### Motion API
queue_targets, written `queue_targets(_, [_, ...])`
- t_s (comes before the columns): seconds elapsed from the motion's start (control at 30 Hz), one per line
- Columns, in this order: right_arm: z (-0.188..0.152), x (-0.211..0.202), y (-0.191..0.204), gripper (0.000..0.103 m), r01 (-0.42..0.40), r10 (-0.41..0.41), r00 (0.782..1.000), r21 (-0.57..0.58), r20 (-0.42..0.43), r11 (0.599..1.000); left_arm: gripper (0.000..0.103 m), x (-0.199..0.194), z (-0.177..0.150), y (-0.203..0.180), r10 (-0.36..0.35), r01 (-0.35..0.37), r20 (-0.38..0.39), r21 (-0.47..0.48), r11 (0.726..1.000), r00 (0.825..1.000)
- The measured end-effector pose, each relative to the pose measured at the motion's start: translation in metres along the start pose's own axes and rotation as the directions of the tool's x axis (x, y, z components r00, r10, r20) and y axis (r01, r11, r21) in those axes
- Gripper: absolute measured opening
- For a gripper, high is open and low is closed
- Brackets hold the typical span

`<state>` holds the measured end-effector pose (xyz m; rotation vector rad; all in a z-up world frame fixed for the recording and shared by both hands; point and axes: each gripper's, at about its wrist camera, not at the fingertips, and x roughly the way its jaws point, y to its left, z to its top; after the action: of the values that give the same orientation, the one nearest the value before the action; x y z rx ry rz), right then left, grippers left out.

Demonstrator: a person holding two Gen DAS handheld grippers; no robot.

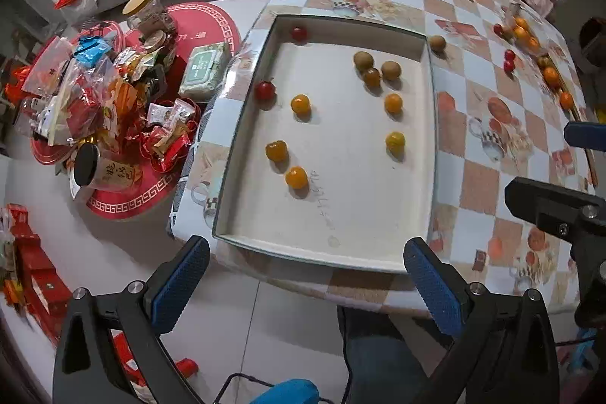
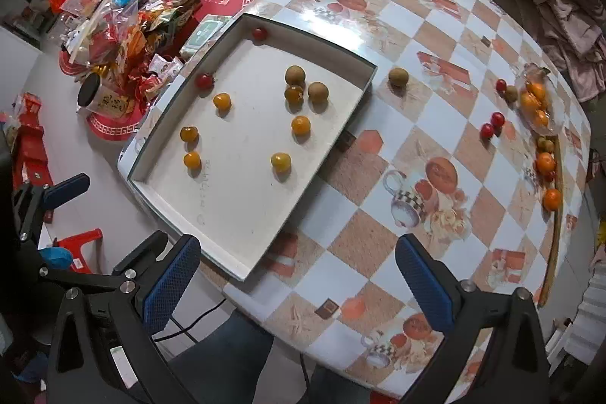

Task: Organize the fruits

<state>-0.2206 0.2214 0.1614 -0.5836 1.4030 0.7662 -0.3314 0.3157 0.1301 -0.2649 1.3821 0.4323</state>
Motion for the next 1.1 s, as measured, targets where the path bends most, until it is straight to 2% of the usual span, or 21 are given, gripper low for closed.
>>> queue_targets(0.27, [-0.008,-0.01,0.001,0.103,0.009,-0.008,1.0,0.009,-0.009,1.0,0.103,-0.016,0.0,-0.01,-0.011,0.012,-0.003,0.059,0.998,1.0])
queue_targets(0.37, [-0.009,-0.012,0.003,0.103,0.016,-0.016,1.0,-0.003,-0.007,1.0,0.103,-0.025,0.001,-0.012,-0.009,0.007,0.028,0.071,0.997,1.0])
queue_targets(1.1, [-0.003,-0.021,-0.007,0.103,0.023,-0.023,1.0,0.019,0.014,1.0,0.103,-0.038,-0.002,-0.016,0.009,-0.013,0.055,0.072,0.997,0.998])
